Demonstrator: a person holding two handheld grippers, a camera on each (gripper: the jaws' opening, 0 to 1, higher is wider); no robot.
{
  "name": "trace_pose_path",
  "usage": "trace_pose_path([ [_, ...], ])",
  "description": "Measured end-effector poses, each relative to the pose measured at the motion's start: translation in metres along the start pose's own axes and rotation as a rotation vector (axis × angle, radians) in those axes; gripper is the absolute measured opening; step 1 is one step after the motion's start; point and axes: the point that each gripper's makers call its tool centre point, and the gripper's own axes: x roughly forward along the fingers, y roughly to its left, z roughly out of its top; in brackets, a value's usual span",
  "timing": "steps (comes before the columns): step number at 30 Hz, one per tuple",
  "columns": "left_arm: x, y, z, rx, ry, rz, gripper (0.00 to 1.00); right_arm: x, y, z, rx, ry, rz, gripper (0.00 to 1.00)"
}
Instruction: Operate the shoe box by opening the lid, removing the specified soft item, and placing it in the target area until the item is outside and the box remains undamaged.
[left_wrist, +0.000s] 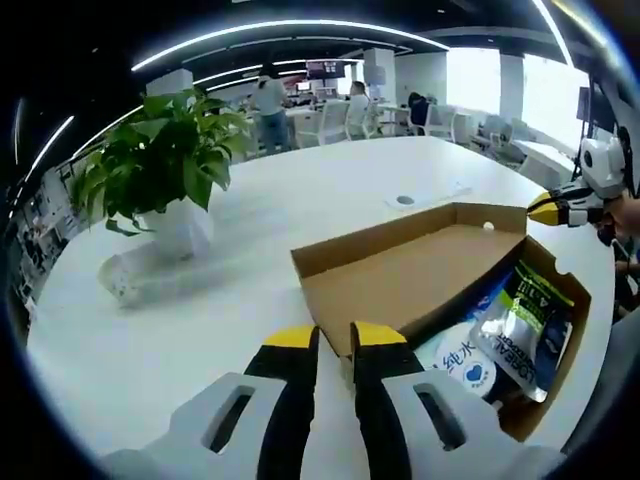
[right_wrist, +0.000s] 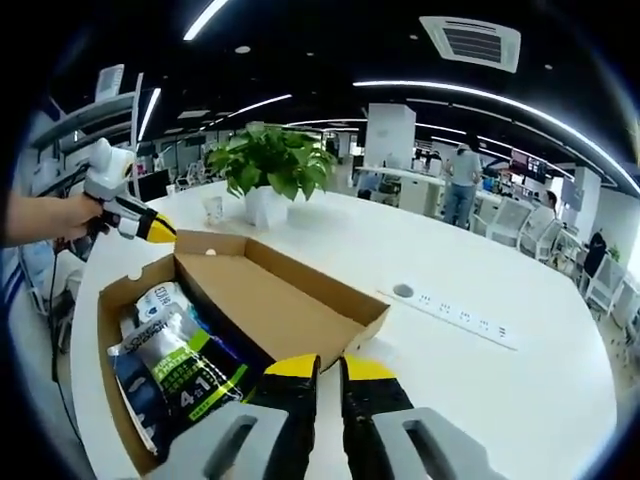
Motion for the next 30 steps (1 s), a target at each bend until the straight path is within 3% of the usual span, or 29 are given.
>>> trace_pose_path([
  [15,-0.022,-0.044,-0.008,0.058,0.039,-0.076,0.17,-0.016,0.021,0.008,-0.032,-0.015,0.051,0.1],
  [23,-0.031,-0.063,-0.02,0.037,0.062,-0.108,0.19,-0.021,0.03,0.005,-0.033,-0.009,0.066,0.15],
  [30,-0.037,-0.083,-0.039,-0.004,0.128,-0.163,0.21,-0.024,0.037,0.0,-0.029,0.004,0.079,0.19],
])
